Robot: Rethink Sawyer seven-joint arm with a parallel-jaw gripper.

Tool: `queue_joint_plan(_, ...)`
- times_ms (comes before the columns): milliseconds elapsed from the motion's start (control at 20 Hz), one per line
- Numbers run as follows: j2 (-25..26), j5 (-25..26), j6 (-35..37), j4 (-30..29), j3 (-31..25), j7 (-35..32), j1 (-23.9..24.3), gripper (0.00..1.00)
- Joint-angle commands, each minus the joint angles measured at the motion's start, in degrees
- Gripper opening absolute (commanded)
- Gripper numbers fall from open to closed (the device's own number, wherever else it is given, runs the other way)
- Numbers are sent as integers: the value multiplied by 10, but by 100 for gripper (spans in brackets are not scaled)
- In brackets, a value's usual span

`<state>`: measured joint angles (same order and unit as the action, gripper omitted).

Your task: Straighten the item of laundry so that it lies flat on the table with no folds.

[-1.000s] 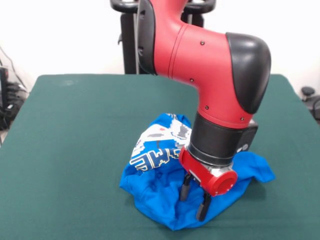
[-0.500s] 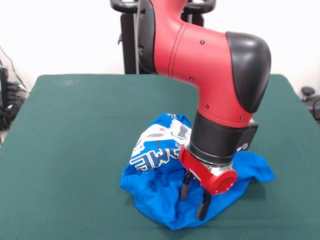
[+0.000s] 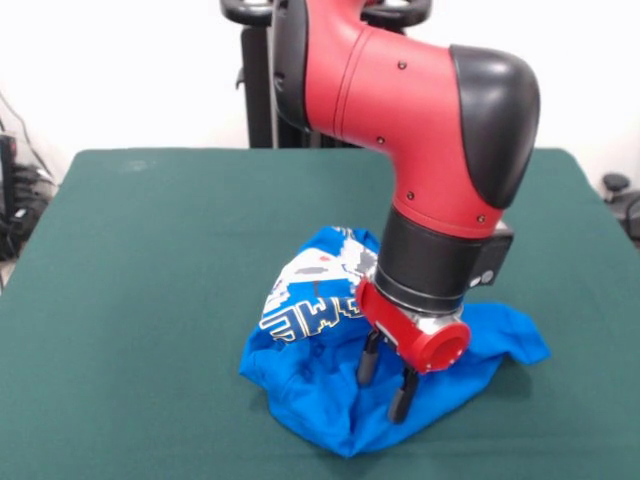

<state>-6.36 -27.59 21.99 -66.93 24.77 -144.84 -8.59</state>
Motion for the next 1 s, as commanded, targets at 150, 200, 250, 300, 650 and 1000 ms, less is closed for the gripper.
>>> queue_joint_plan(150, -4, 16, 27, -86, -74, -55, -13, 100)
queue_joint_plan(200, -1, 16, 21, -85, -78, -53, -11, 100)
queue_joint_plan(250, 4, 15, 15, -81, -82, -52, -9, 100)
queue_joint_plan(300, 8, 14, 10, -78, -85, -52, -8, 100)
queue_joint_plan(650, 13, 13, -5, -74, -105, -48, -1, 100)
queue_joint_plan(1000, 12, 12, -7, -70, -117, -47, 2, 100)
